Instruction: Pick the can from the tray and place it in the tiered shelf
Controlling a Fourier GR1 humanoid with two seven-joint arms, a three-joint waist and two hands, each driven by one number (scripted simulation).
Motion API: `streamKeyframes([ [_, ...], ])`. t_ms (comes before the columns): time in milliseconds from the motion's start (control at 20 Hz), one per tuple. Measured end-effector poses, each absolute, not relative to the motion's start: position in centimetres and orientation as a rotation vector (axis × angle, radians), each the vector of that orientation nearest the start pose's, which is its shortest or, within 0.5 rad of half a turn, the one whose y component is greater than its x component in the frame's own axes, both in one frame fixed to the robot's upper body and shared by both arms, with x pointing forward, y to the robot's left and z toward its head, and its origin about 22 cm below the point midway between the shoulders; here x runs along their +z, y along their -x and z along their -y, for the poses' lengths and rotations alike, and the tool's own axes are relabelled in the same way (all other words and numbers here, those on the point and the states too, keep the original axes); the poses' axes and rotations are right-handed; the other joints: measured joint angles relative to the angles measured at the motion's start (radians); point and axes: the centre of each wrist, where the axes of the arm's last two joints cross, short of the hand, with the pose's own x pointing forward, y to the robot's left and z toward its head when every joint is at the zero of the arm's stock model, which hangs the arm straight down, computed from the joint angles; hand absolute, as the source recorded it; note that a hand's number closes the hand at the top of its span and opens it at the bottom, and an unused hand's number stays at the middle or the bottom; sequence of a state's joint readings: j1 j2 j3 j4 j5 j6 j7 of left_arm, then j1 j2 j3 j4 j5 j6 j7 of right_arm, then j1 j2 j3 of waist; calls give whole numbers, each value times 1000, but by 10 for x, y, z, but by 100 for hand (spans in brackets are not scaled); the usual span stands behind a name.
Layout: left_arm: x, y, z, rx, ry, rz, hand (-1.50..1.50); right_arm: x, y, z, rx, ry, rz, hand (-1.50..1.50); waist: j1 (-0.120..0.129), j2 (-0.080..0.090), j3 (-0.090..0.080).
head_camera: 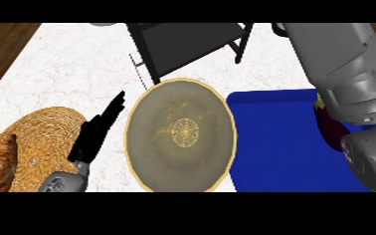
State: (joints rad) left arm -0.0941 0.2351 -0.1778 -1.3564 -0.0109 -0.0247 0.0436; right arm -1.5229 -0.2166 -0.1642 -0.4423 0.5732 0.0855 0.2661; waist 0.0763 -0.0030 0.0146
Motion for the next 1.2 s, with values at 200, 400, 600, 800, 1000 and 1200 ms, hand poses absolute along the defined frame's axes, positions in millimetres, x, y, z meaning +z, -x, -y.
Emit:
streamKeyframes([
  [200,-22,-262,-241,-371,-46,1371,0,285,-473,111,558,325,1590,-150,8,6,-2],
  [400,-19,-263,-244,-371,-51,1374,0,271,-474,107,387,178,1640,-150,12,12,-6],
  [600,-18,-263,-243,-370,-47,1380,0,264,-475,103,202,132,1700,-150,15,21,-10],
  [800,-15,-263,-245,-359,-55,1388,0,263,-476,104,37,134,1730,-150,13,25,-22],
  [1000,-15,-260,-248,-340,-68,1394,0,267,-480,128,-134,187,1711,-150,4,27,-29],
  [1200,-18,-254,-258,-322,-85,1398,0,262,-485,179,-216,264,1664,-150,-19,22,-26],
])
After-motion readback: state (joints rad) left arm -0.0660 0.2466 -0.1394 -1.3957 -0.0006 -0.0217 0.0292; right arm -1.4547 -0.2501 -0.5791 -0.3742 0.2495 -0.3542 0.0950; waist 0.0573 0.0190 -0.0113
